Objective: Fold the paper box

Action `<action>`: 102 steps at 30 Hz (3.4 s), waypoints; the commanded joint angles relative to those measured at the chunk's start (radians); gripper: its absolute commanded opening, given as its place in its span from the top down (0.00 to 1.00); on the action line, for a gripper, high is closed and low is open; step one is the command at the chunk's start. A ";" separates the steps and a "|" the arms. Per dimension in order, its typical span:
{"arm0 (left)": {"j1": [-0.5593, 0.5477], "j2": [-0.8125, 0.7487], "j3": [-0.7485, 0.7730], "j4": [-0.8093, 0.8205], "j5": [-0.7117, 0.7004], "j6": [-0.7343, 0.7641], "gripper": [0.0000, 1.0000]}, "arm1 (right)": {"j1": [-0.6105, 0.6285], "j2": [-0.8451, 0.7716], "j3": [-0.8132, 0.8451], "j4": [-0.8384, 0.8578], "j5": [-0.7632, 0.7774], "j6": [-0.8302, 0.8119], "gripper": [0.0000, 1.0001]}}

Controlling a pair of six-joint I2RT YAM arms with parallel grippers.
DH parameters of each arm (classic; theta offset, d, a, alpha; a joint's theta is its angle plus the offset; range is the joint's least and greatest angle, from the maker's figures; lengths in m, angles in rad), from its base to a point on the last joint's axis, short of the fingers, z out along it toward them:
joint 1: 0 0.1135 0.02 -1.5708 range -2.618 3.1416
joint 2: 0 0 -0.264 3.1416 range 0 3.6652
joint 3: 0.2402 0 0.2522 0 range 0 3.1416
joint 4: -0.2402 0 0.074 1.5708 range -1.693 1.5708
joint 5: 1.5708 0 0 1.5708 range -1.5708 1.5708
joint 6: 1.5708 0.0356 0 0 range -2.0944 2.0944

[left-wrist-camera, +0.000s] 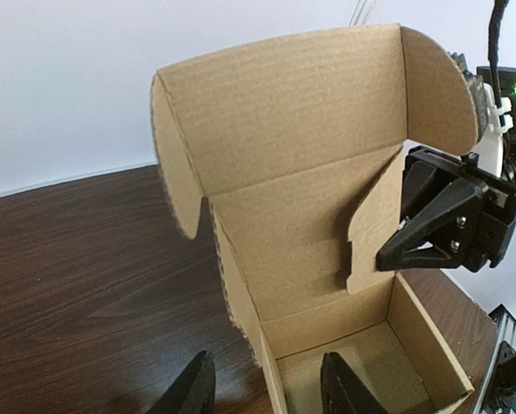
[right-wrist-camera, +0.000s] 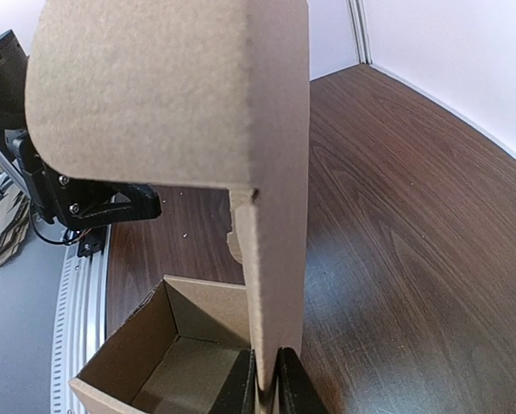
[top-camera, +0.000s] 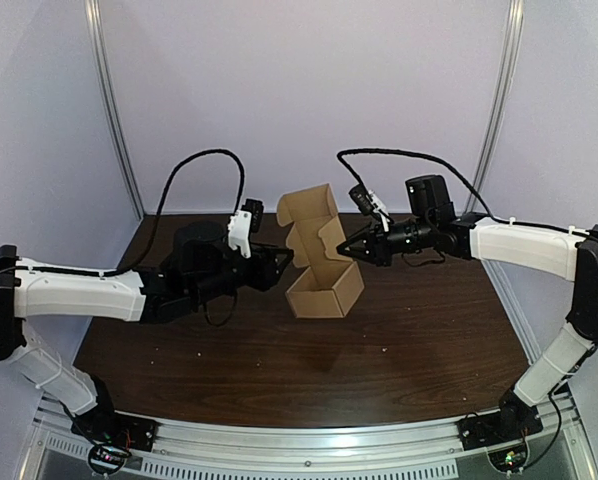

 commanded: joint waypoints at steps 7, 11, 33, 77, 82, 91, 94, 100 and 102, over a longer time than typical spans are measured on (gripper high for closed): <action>-0.002 0.082 0.087 0.086 -0.009 0.028 0.68 | 0.001 -0.021 -0.006 0.040 -0.036 0.059 0.89; -0.002 0.101 0.097 0.103 -0.011 0.028 0.74 | 0.003 -0.024 -0.010 0.040 -0.043 0.059 0.88; 0.010 0.047 0.051 0.027 -0.018 -0.043 0.41 | 0.003 -0.033 -0.018 0.055 -0.090 0.070 0.88; 0.033 0.207 0.039 0.091 -0.072 0.161 0.98 | 0.078 0.091 0.667 -0.983 0.214 -0.206 0.34; 0.032 0.241 0.046 0.102 -0.079 0.161 0.98 | 0.113 0.162 0.722 -1.012 0.340 -0.197 0.35; 0.032 0.268 0.048 0.109 -0.086 0.170 0.98 | 0.125 0.261 0.798 -1.032 0.396 -0.179 0.43; 0.032 0.274 0.052 0.106 -0.083 0.175 0.97 | 0.128 0.279 0.807 -1.036 0.391 -0.184 0.50; 0.032 0.293 0.074 0.089 -0.086 0.187 0.97 | 0.141 0.300 0.828 -1.045 0.396 -0.193 0.52; 0.032 0.301 0.081 0.089 -0.084 0.189 0.97 | 0.147 0.313 0.848 -1.059 0.410 -0.198 0.52</action>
